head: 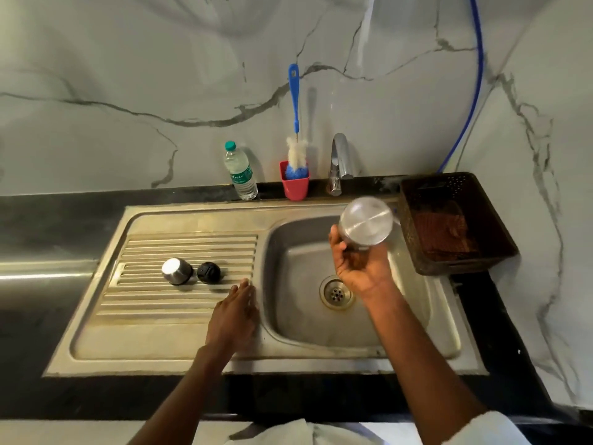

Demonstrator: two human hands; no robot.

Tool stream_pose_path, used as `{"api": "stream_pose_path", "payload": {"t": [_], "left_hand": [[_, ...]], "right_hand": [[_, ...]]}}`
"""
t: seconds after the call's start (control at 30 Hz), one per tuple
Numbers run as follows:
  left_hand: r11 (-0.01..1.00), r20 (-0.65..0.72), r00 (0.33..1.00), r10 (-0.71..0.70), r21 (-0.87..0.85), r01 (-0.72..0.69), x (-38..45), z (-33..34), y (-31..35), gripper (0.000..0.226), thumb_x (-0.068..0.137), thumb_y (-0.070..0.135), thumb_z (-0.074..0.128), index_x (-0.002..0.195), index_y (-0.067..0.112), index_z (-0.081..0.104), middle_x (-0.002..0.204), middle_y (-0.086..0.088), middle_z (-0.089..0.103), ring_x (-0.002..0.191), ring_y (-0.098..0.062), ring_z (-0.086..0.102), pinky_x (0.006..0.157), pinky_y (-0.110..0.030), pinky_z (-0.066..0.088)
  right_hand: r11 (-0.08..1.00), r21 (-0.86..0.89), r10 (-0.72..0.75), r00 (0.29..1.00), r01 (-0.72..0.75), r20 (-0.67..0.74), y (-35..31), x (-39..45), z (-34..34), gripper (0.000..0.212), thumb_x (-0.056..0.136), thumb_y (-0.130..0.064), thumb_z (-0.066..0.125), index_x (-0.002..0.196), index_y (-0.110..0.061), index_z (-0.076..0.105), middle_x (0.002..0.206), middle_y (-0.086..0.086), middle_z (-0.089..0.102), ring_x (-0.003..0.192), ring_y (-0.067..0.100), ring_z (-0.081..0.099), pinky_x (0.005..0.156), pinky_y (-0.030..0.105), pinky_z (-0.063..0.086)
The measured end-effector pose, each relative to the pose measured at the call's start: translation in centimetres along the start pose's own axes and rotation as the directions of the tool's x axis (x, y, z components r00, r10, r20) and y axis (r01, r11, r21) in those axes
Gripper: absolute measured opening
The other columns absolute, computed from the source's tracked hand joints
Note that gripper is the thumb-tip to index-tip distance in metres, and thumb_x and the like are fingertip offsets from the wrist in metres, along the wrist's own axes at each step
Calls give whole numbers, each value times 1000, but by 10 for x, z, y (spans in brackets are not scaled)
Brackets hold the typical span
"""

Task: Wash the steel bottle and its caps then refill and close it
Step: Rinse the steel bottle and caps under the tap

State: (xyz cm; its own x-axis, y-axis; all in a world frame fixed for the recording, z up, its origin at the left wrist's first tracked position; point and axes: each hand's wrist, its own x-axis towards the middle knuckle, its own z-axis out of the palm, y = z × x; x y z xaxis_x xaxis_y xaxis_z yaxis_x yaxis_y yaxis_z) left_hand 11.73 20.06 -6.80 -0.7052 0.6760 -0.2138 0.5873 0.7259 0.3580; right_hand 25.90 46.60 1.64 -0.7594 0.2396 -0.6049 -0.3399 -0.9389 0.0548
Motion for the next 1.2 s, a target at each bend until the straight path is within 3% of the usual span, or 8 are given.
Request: {"api": "stream_pose_path", "payload": {"t": [0.13,0.33,0.47,0.8,0.9,1.0,1.1,1.2], "left_hand": [[997,21,997,-72,34,71,-2,-8,11,59,100,31,61,157,28,45,164,-3,45,133,-34,61,106,-43,51],[993,19,995,-95,69,93,4,-6,9,56,99,41,59,153,32,46,146,-5,60,112,-36,69,91,-43,56],[995,19,995,-103,20,102,14,-15,15,40,101,54,47,131,31,60,126,-7,72,106,-33,71,87,-41,57],[710,42,877,478,-607,-358,43,-67,98,93,65,59,89,145,28,54,138,10,64,128,-5,60,111,-31,48],[689,-41,888,458,-614,-384,49,-72,102,84,61,60,91,134,31,60,125,14,70,117,-2,65,105,-30,52],[682,-82,906,415,-631,-370,62,-80,103,80,62,54,97,131,28,65,120,15,72,112,-1,67,102,-33,56],[630,-78,910,408,-697,-342,72,-90,109,71,67,43,99,129,26,68,115,15,75,105,4,68,91,-15,53],[568,-86,912,401,-758,-321,73,-101,120,66,71,37,98,129,25,69,116,13,77,104,5,69,86,-9,50]], "right_hand": [[986,44,165,947,-159,-275,13,19,-51,52,79,-42,70,115,-4,66,97,18,69,63,35,72,39,30,54],[977,68,195,977,-201,87,-4,-24,11,59,86,-46,77,115,4,64,111,15,62,73,33,74,48,33,59],[989,-35,137,983,-143,-126,11,-4,-12,51,74,-38,78,108,-1,67,98,19,67,67,33,73,43,30,56],[895,-385,57,915,-224,-399,68,16,-41,55,72,-44,78,99,4,69,84,18,69,60,30,70,45,31,58],[646,-720,-131,892,-255,-433,70,9,-39,66,91,-64,56,98,0,70,82,19,73,66,31,71,52,30,57],[106,-994,-611,789,-5,-69,57,1,-42,23,87,-20,67,108,-11,70,88,7,76,77,27,72,58,28,52],[-174,-944,-476,815,280,329,55,-5,-33,62,79,-4,79,130,-31,57,118,-11,69,109,4,66,78,15,52],[-312,-910,-466,791,273,397,63,-4,-16,81,70,-25,94,135,-35,47,118,-20,66,107,-6,63,85,17,52]]}}
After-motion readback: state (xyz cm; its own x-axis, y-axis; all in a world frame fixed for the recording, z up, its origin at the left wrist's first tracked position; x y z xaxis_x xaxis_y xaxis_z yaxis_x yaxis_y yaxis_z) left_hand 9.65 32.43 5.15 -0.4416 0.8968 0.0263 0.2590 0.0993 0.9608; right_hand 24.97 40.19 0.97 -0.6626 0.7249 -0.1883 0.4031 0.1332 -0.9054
